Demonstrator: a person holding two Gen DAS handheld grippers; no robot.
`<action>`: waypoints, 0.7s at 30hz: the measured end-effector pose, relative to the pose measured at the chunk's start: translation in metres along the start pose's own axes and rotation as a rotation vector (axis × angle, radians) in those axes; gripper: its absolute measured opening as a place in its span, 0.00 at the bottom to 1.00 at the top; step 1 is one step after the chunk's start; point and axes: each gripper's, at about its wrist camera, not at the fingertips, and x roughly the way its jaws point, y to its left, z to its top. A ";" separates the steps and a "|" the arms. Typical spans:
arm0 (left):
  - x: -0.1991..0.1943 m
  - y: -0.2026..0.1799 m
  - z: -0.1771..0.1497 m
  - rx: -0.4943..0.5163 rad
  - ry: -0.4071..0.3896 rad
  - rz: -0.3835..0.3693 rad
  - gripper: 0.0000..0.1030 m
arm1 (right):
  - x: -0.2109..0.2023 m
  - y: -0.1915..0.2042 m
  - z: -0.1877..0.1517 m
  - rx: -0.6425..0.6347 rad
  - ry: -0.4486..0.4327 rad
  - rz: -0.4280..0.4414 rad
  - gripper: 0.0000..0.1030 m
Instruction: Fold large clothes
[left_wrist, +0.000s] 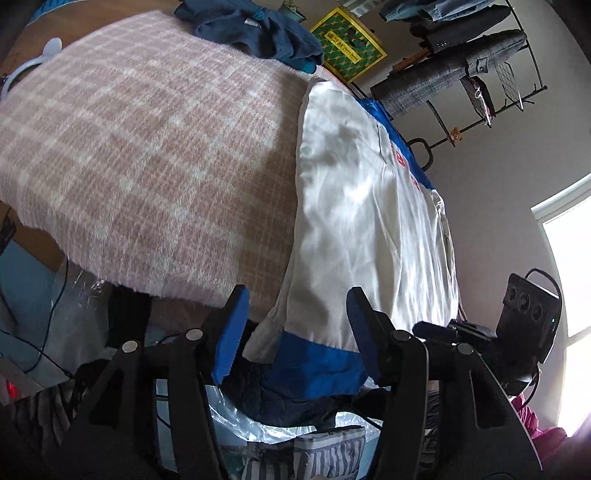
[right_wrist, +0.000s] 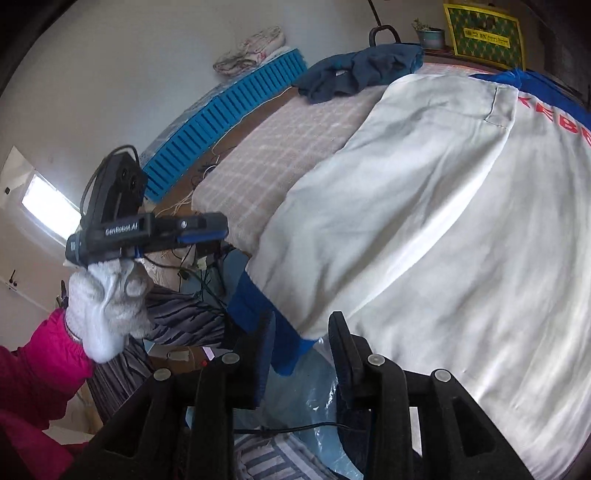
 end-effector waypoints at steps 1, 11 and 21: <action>0.003 0.003 -0.001 -0.014 0.009 -0.005 0.54 | 0.010 0.002 0.009 -0.003 0.002 0.001 0.31; 0.034 0.026 -0.004 -0.101 0.095 -0.060 0.54 | 0.081 0.024 0.027 -0.072 0.089 -0.108 0.29; 0.058 0.034 -0.013 -0.171 0.177 -0.161 0.54 | 0.075 0.011 0.012 -0.012 0.082 -0.052 0.29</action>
